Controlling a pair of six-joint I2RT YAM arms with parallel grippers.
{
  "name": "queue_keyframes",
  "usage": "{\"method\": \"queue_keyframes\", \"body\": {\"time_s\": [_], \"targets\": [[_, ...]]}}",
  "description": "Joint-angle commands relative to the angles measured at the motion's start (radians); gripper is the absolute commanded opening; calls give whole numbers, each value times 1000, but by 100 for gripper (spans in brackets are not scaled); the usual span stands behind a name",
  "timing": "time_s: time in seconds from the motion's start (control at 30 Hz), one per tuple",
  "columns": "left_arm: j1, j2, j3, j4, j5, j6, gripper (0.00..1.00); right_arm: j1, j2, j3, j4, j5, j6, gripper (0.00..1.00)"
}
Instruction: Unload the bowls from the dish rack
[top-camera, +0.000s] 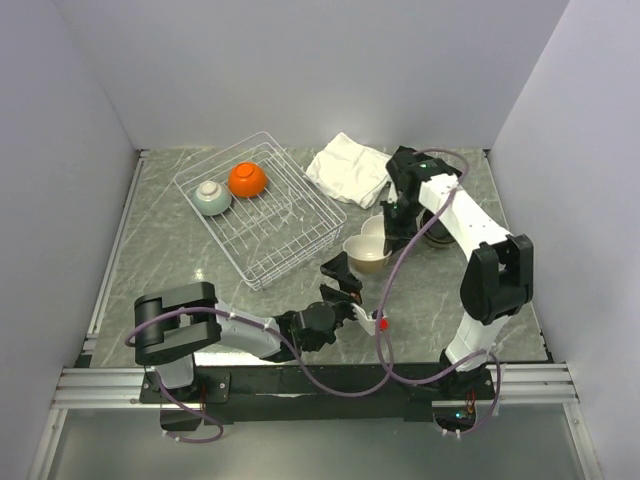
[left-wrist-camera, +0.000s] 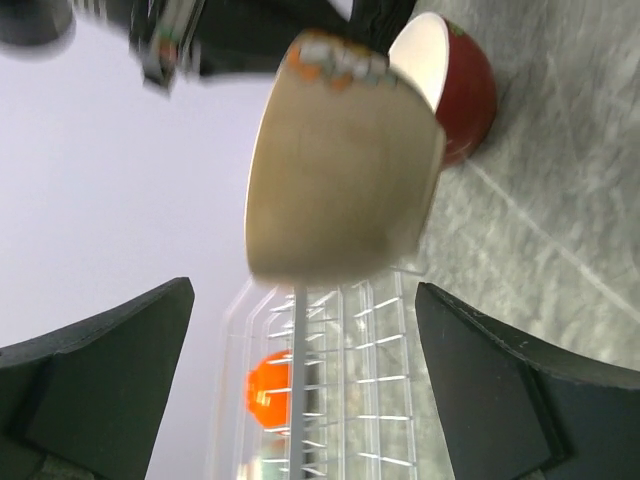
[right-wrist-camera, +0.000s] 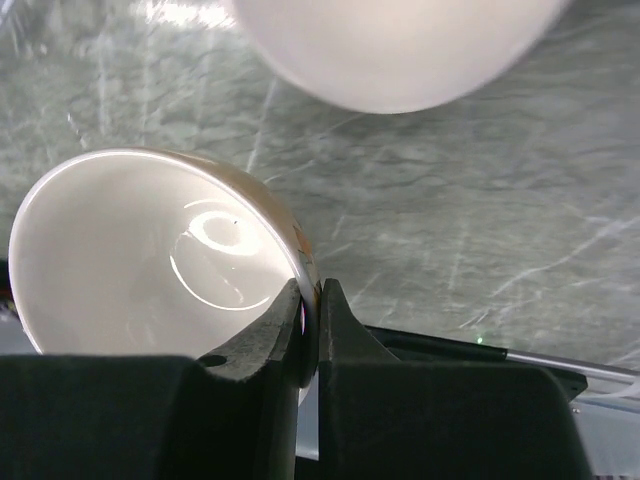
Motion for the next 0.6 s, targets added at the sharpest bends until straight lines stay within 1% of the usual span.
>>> {"method": "queue_keyframes", "body": {"time_s": [0.0, 0.13, 0.17, 0.3, 0.33, 0.4, 0.43, 0.57], "targets": [[2, -66, 33, -7, 6, -168, 99, -58, -113, -14, 46, 16, 20, 0], [2, -90, 48, -101, 38, -288, 99, -105, -153, -41, 112, 45, 43, 0], [1, -100, 52, -122, 46, -351, 99, -113, -168, -56, 132, 48, 59, 0], [7, -116, 72, -231, 105, -500, 99, -154, -205, -110, 232, 50, 102, 0], [7, -121, 84, -295, 148, -564, 99, -162, -214, -120, 277, 56, 109, 0], [21, -133, 98, -352, 194, -635, 99, -167, -239, -151, 349, 91, 135, 0], [27, -138, 105, -399, 248, -708, 99, -170, -248, -174, 373, 105, 145, 0], [57, -153, 122, -484, 367, -842, 99, -178, -297, -238, 489, 177, 195, 0]]}}
